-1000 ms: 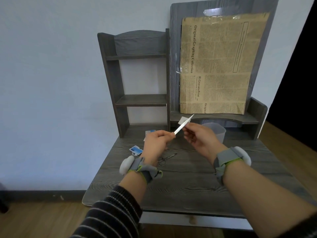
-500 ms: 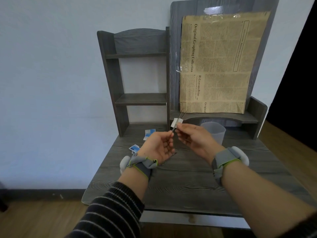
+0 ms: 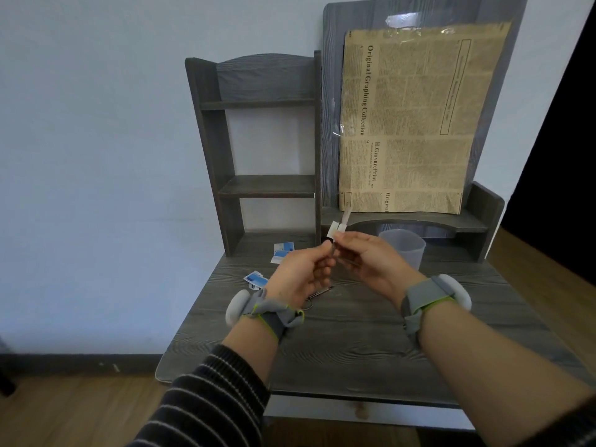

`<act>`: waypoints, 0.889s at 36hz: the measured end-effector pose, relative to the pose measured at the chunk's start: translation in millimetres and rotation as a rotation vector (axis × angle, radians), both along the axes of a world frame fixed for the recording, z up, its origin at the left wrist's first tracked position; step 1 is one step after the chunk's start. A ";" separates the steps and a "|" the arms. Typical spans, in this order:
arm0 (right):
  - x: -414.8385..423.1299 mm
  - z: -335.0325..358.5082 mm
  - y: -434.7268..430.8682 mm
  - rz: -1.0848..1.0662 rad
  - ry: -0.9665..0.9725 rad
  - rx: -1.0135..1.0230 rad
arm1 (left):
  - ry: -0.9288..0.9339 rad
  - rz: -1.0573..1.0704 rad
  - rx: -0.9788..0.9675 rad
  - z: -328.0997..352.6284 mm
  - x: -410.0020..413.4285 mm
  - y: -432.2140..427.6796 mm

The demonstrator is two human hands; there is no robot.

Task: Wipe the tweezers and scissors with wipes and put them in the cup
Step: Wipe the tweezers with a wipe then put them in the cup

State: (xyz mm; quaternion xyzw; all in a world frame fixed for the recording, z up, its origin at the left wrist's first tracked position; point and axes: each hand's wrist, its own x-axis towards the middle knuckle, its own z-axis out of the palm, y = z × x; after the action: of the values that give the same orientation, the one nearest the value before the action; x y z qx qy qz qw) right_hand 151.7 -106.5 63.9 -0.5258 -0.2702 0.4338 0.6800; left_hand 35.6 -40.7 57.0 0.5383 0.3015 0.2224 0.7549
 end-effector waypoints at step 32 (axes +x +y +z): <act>0.6 11.6 2.1 -0.196 0.006 0.012 | 0.230 0.314 0.846 6.3 1.3 -8.3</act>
State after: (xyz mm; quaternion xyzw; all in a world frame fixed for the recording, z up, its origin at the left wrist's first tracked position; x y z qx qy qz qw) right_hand 152.3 -104.4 75.4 -0.5442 -0.2181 0.3649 0.7232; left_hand 37.0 -48.9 63.2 0.7677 0.3442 0.3763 0.3879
